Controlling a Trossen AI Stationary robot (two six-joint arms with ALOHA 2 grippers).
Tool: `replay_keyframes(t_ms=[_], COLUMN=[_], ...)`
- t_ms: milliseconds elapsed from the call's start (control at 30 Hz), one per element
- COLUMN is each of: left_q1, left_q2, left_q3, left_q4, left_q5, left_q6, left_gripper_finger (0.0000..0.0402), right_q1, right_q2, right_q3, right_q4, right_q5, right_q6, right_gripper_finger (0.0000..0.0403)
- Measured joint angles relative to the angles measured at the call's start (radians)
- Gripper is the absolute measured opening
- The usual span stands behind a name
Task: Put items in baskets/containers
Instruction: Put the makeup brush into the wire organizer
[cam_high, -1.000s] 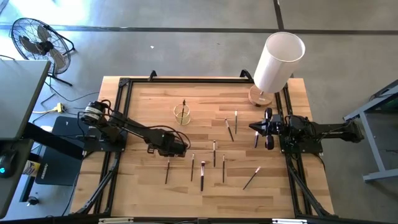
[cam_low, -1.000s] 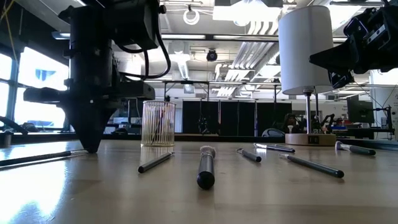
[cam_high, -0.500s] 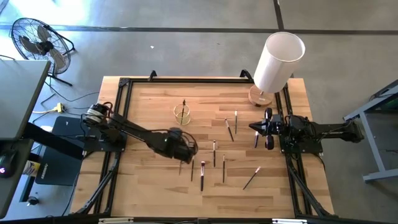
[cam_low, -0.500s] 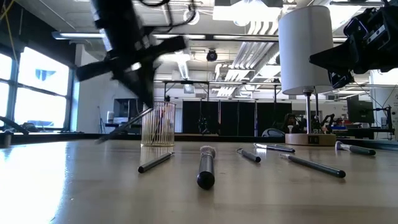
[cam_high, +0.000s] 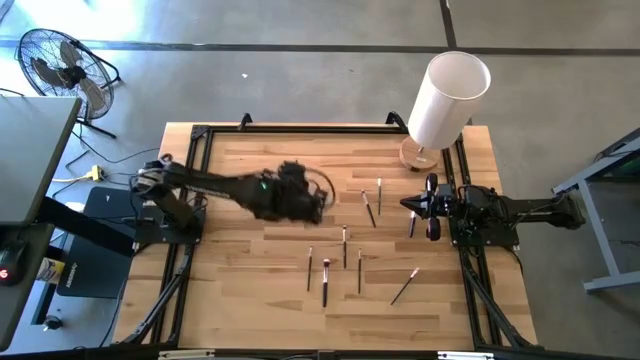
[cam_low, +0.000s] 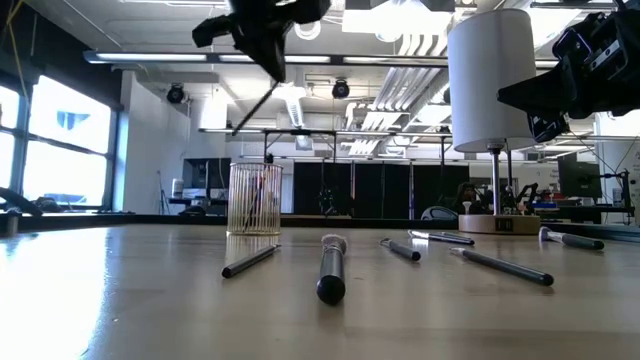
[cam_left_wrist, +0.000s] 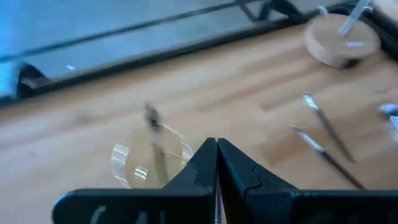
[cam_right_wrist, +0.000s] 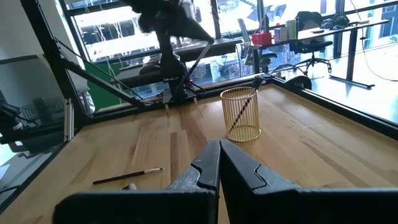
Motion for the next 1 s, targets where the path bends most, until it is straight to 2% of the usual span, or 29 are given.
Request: replay_keyframes(t_ms=[133, 233, 300, 367, 467, 600, 733, 867, 1000], left_q1=[0.099, 0.177, 0.233, 0.289, 0.367, 0.428, 0.463, 0.46, 0.46], left_q2=[-0.094, -0.176, -0.256, -0.302, -0.371, -0.402, -0.416, -0.41, -0.416], left_q3=[-0.065, -0.142, -0.233, -0.323, -0.492, -0.681, -0.813, -0.88, -0.879], left_q4=[0.086, 0.282, 0.361, 0.588, 0.805, 1.156, 1.368, 1.391, 1.405], left_q5=[0.011, 0.04, 0.093, 0.164, 0.299, 0.447, 0.547, 0.55, 0.547], left_q6=[0.195, 0.353, 0.456, 0.549, 0.676, 0.775, 0.836, 0.838, 0.843], left_gripper_finger=[0.0, 0.0, 0.0, 0.0, 0.0, 0.0, 0.0, 0.0001, 0.0009], right_q1=[0.0, 0.0, 0.0, 0.0, 0.0, 0.0, 0.0, 0.0, 0.0], right_q2=[0.0, 0.0, 0.0, 0.001, 0.004, 0.008, 0.013, 0.022, 0.027], right_q3=[0.0, 0.0, 0.0, 0.0, 0.0, 0.0, 0.0, 0.0, 0.0], right_q4=[0.0, 0.0, 0.0, 0.003, 0.0, 0.0, 0.001, 0.0, -0.001], right_q5=[0.0, 0.0, 0.0, 0.0, 0.0, -0.001, 0.0, 0.0, 0.0], right_q6=[0.0, 0.0, 0.0, 0.0, 0.0, 0.0, 0.0, 0.0, 0.0], right_gripper_finger=[0.0005, 0.0005, 0.0005, 0.0005, 0.0005, 0.0005, 0.0005, 0.0005, 0.0005])
